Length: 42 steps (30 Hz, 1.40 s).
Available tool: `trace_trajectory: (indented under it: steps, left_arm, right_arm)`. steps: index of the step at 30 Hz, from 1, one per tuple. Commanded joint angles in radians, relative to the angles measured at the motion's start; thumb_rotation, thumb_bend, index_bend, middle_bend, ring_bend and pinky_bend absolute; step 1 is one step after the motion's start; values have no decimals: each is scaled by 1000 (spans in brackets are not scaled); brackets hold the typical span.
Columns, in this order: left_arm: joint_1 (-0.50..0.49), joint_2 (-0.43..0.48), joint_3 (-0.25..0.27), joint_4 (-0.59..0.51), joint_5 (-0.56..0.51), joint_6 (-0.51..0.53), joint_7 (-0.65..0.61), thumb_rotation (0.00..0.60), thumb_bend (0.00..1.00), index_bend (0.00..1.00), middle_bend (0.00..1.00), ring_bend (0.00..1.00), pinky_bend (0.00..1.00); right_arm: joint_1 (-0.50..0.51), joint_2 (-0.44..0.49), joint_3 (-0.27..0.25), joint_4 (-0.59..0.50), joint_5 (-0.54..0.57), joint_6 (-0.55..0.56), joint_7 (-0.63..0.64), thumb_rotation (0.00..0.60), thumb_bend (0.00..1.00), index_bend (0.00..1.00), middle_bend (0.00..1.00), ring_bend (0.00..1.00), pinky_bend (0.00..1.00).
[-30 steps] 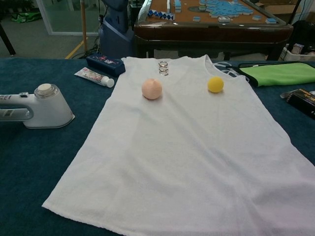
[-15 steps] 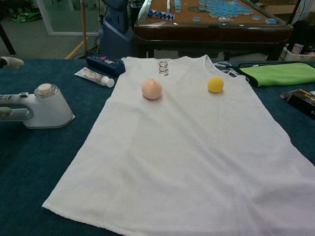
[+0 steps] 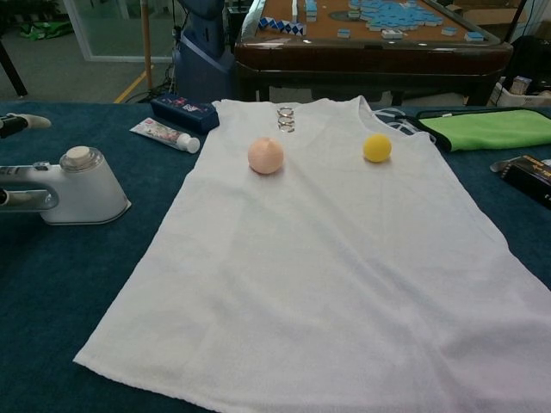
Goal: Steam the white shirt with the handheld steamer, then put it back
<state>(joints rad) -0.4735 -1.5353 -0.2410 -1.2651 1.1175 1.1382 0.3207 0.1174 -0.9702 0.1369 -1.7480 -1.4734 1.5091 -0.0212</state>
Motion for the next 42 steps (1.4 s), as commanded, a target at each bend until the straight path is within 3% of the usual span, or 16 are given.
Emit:
trace_trajectory:
  steps: [1, 6, 13, 27, 36, 42]
  left_arm:
    - [-18, -32, -7, 52, -5, -11, -21, 600, 204, 57, 44, 37, 109]
    - [-36, -67, -10, 126, -6, -25, -50, 600, 204, 107, 54, 56, 109]
    - [-57, -115, -14, 238, 6, -44, -112, 600, 205, 182, 149, 132, 110]
    - [-119, -223, -6, 515, 72, -72, -228, 600, 205, 345, 311, 299, 215]
    - [-145, -273, 13, 634, 114, -97, -303, 600, 205, 499, 412, 396, 332]
    - [-139, -284, 38, 669, 159, -71, -371, 600, 205, 635, 506, 469, 521]
  right_arm:
    - [-1, 0, -1, 1, 0, 1, 1, 600, 220, 6, 152, 4, 0]
    - [-4, 0, -2, 4, 3, 1, 4, 600, 220, 6, 151, 4, 0]
    - [-5, -2, -3, 8, 9, -3, 6, 600, 220, 6, 152, 4, 0]
    - [-2, -5, -2, 14, 23, -19, 9, 600, 220, 6, 152, 4, 0]
    - [-2, -8, -1, 15, 35, -25, 7, 600, 220, 6, 151, 4, 0]
    - [1, -9, -1, 13, 38, -32, 2, 600, 220, 6, 152, 4, 0]
